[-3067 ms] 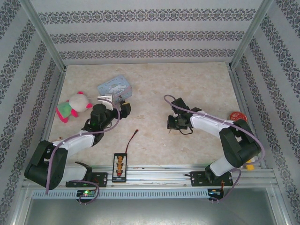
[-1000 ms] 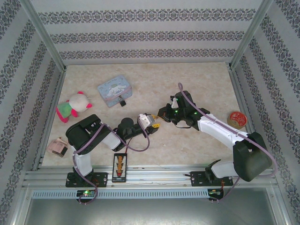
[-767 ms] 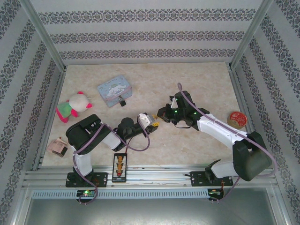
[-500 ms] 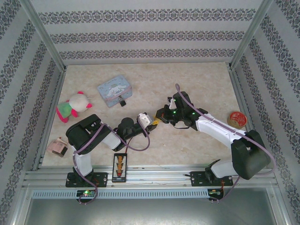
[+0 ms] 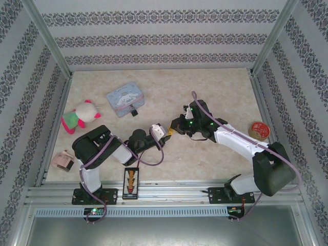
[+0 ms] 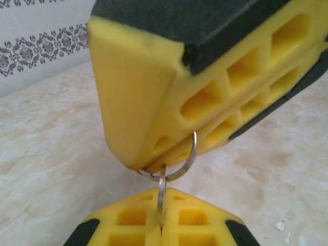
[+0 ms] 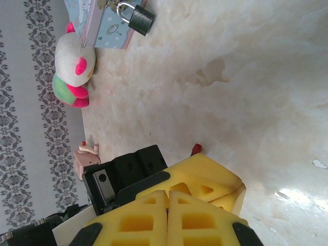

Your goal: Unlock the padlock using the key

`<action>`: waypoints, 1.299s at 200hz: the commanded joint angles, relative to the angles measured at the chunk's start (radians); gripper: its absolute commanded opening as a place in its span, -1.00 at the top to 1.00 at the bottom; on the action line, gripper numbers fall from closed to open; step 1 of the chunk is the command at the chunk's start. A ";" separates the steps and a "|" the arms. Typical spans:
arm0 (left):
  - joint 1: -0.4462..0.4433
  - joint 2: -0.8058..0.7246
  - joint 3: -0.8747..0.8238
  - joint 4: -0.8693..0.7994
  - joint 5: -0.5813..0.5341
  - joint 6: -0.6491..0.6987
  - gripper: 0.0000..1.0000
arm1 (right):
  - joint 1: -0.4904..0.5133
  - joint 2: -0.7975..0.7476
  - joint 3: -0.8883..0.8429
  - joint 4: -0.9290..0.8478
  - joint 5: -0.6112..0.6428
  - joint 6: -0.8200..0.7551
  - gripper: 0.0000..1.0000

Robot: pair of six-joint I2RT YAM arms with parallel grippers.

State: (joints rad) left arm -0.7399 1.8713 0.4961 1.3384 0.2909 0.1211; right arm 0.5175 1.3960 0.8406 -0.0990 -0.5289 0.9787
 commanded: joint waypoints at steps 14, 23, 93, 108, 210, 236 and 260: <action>-0.004 -0.109 -0.065 -0.062 0.020 0.060 1.00 | -0.034 -0.092 0.004 -0.005 0.014 -0.163 0.88; 0.001 -0.167 -0.060 -0.162 0.047 0.082 1.00 | -0.038 -0.123 0.001 -0.010 0.022 -0.217 0.80; 0.029 -0.507 0.136 -1.010 0.201 0.252 1.00 | -0.054 -0.365 -0.038 0.013 0.023 -0.445 0.37; 0.033 -0.532 0.190 -1.156 0.262 0.310 1.00 | -0.046 -0.393 -0.024 -0.003 -0.015 -0.510 0.34; 0.085 -0.629 0.380 -1.550 0.323 0.442 1.00 | 0.057 -0.337 -0.053 0.018 -0.221 -0.767 0.38; 0.092 -0.618 0.417 -1.608 0.317 0.434 1.00 | 0.094 -0.284 -0.030 0.018 -0.253 -0.797 0.38; 0.100 -0.623 0.426 -1.618 0.345 0.419 1.00 | 0.099 -0.264 -0.028 0.026 -0.252 -0.814 0.38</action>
State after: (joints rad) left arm -0.6559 1.2503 0.8879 -0.2138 0.5808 0.5423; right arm 0.6071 1.1229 0.7963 -0.1005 -0.7391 0.2184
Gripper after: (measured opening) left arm 0.042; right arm 0.312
